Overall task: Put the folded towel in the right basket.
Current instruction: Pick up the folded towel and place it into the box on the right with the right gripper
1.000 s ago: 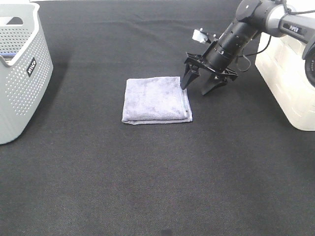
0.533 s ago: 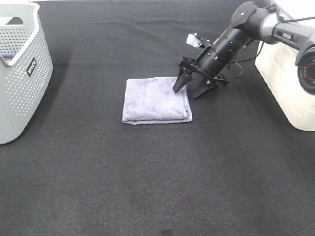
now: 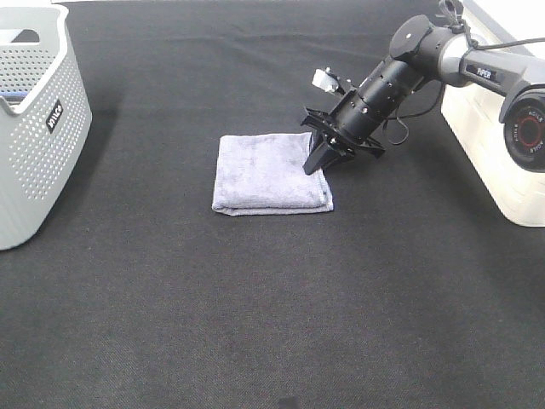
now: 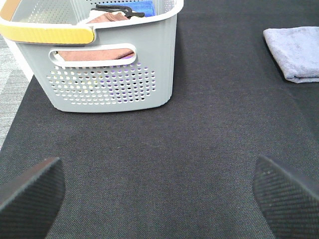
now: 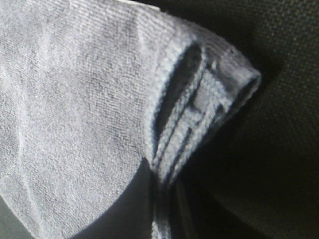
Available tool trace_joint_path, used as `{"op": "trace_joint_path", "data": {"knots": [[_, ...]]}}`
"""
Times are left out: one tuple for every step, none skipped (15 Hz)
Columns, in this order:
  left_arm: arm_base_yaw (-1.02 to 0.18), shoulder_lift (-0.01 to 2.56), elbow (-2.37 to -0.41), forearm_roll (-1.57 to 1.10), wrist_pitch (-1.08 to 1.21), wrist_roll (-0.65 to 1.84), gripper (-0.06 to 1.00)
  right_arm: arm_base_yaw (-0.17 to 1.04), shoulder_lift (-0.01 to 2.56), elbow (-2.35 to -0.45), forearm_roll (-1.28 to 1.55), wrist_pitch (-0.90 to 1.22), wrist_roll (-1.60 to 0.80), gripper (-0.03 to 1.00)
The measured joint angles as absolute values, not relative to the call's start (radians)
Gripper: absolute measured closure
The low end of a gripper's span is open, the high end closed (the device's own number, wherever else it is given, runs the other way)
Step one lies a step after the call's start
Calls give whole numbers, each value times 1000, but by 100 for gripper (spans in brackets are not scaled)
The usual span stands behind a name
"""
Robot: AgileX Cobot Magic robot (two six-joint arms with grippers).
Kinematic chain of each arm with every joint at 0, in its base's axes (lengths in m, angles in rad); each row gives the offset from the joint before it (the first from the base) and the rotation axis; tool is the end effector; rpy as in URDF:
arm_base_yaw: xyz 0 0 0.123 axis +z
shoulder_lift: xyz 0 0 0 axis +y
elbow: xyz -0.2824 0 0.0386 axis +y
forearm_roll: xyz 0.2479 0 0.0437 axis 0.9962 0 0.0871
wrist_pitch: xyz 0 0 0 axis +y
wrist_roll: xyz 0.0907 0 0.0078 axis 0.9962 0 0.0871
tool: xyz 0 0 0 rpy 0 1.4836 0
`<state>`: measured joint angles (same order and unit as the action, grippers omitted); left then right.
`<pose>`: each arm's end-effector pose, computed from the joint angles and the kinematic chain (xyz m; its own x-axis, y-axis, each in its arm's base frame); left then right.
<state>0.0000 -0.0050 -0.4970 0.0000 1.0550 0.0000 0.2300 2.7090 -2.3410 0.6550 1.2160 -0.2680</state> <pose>-0.0050 0.0000 0.2768 -0.4491 0.0000 -0.8935 0.0000 1.0000 0.0000 0.5052 0.1717 0.0841 -0.9598 -0.2308 -0.1597 -0.2806 0.7773 0.5631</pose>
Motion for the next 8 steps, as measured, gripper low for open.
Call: {"op": "trace_joint_path", "data": {"knots": [[0, -5, -497, 0, 1055, 0, -3, 230, 2707, -2346, 655, 1216, -271, 92], [0, -5, -497, 0, 1055, 0, -3, 230, 2701, -2355, 654, 1217, -273, 92], [0, -5, -497, 0, 1055, 0, -3, 230, 2683, -2368, 652, 1217, -275, 92], [0, -5, -497, 0, 1055, 0, -3, 230, 2637, -2394, 635, 1217, -277, 92], [0, -5, -497, 0, 1055, 0, -3, 230, 2601, -2411, 616, 1218, -277, 92], [0, -5, -497, 0, 1055, 0, -3, 230, 2559, -2422, 597, 1218, -278, 92], [0, -5, -497, 0, 1055, 0, -3, 230, 2517, -2430, 563, 1219, -278, 92], [0, -5, -497, 0, 1055, 0, -3, 230, 2478, -2431, 519, 1219, -278, 92]]}}
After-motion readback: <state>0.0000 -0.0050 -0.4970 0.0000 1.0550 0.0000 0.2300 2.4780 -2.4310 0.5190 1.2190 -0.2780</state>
